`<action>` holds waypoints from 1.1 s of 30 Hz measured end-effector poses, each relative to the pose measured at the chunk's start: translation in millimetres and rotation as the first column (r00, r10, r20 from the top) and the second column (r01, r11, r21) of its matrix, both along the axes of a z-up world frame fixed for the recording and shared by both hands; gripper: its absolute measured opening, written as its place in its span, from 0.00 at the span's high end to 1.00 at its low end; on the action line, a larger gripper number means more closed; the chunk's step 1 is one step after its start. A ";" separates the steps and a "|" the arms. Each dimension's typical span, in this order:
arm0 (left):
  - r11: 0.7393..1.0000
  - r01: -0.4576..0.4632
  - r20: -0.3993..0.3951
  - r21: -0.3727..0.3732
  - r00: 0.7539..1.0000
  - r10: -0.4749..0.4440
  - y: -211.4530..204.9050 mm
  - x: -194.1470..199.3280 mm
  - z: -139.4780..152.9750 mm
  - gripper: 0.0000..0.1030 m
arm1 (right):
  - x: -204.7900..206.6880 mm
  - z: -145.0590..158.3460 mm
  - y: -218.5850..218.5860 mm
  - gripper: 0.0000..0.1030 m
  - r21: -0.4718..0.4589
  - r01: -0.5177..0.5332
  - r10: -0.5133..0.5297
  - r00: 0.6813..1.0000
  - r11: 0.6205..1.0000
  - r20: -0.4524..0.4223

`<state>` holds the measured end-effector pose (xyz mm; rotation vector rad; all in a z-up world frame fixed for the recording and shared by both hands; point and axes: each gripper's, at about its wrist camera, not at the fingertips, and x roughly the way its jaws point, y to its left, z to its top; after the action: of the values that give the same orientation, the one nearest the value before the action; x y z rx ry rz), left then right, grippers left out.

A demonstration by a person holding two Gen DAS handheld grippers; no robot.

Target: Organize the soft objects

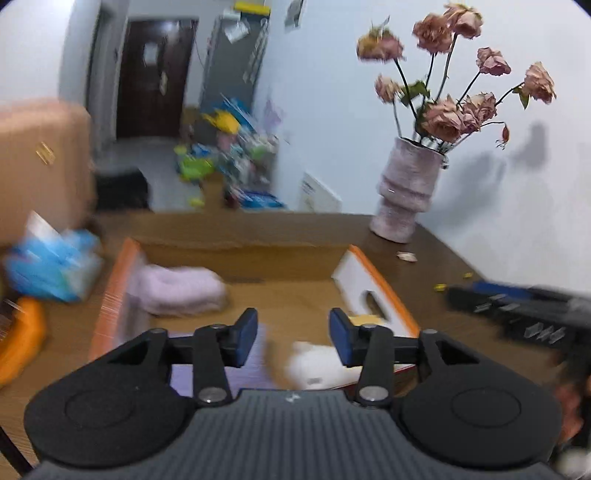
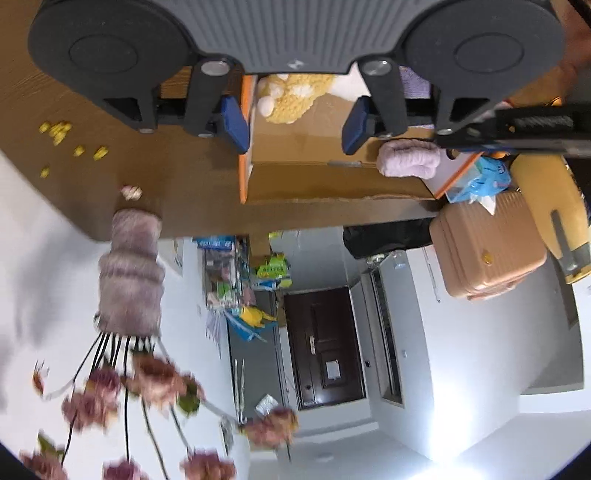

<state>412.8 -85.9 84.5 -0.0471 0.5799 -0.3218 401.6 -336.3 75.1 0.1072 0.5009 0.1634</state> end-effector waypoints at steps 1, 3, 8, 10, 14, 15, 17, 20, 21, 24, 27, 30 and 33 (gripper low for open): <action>0.999 -0.012 0.025 0.031 1.000 0.011 6.2 -8.9 5.7 0.55 | -7.1 6.0 -2.9 0.43 -0.004 -0.001 0.001 1.000 1.000 0.009; 0.995 -0.039 0.070 0.092 0.997 0.033 18.9 -27.2 15.6 0.49 | -25.1 17.9 -8.6 0.40 -0.011 -0.005 0.005 1.000 1.000 0.030; 0.984 -0.096 0.144 0.150 0.987 0.074 42.5 -66.4 30.5 0.41 | -67.7 38.8 -12.7 0.35 -0.021 -0.003 0.005 0.997 1.000 0.076; 0.986 -0.104 0.162 0.134 0.983 0.081 47.7 -81.5 33.6 0.37 | -83.1 45.3 -8.0 0.34 -0.021 -0.010 0.012 0.995 1.000 0.098; 0.982 -0.118 0.204 0.147 0.975 0.086 52.4 -125.8 28.7 0.32 | -119.2 49.3 3.7 0.31 -0.013 -0.019 0.020 0.987 1.000 0.157; 0.981 -0.120 0.216 0.154 0.973 0.085 54.2 -141.8 25.8 0.31 | -130.5 48.1 6.8 0.29 -0.012 -0.022 0.024 0.985 1.000 0.170; 0.982 -0.112 0.240 0.152 0.968 0.073 59.9 -173.6 20.8 0.30 | -157.8 43.9 14.6 0.28 -0.016 -0.029 0.031 0.978 0.999 0.205; 0.984 -0.106 0.284 0.144 0.957 0.061 68.3 -220.7 13.8 0.23 | -199.7 33.2 27.2 0.27 -0.037 -0.039 0.047 0.970 0.999 0.239; 0.983 -0.107 0.304 0.149 0.951 0.058 71.6 -239.3 10.4 0.21 | -212.1 29.5 30.9 0.25 -0.044 -0.044 0.054 0.967 0.998 0.249; 0.984 -0.106 0.349 0.143 0.936 0.050 83.1 -282.4 0.1 0.17 | -254.9 14.8 41.9 0.22 -0.047 -0.071 0.081 0.959 0.996 0.270; 0.984 -0.117 0.339 0.137 0.939 0.065 92.7 -315.9 -11.3 0.16 | -290.8 -0.5 51.9 0.21 -0.041 -0.111 0.118 0.957 0.993 0.265; 0.983 -0.130 0.325 0.126 0.942 0.083 99.3 -345.5 -24.0 0.15 | -323.2 -19.0 62.3 0.16 -0.066 -0.168 0.180 0.949 0.984 0.258; 0.986 -0.119 0.317 0.118 0.945 0.076 103.2 -362.8 -33.8 0.13 | -341.9 -37.8 67.7 0.16 -0.087 -0.206 0.221 0.946 0.975 0.237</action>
<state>50.0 17.3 50.7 0.1047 0.2830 -0.1866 59.7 -268.6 37.3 -0.0286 0.2683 0.3686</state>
